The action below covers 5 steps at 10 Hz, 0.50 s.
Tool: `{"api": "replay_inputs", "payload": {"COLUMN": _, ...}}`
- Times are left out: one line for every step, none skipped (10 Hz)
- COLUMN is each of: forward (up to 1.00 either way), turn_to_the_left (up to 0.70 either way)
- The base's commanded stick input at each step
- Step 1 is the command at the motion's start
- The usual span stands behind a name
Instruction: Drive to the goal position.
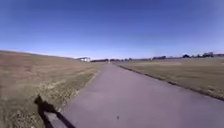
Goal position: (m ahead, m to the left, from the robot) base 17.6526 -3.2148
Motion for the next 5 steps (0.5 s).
{"api": "replay_inputs", "payload": {"forward": 0.70, "turn_to_the_left": 0.00}}
{"api": "replay_inputs", "payload": {"forward": 0.70, "turn_to_the_left": 0.00}}
{"api": "replay_inputs", "payload": {"forward": 0.70, "turn_to_the_left": 0.00}}
{"api": "replay_inputs", "payload": {"forward": 0.70, "turn_to_the_left": 0.00}}
{"api": "replay_inputs", "payload": {"forward": 0.70, "turn_to_the_left": 0.00}}
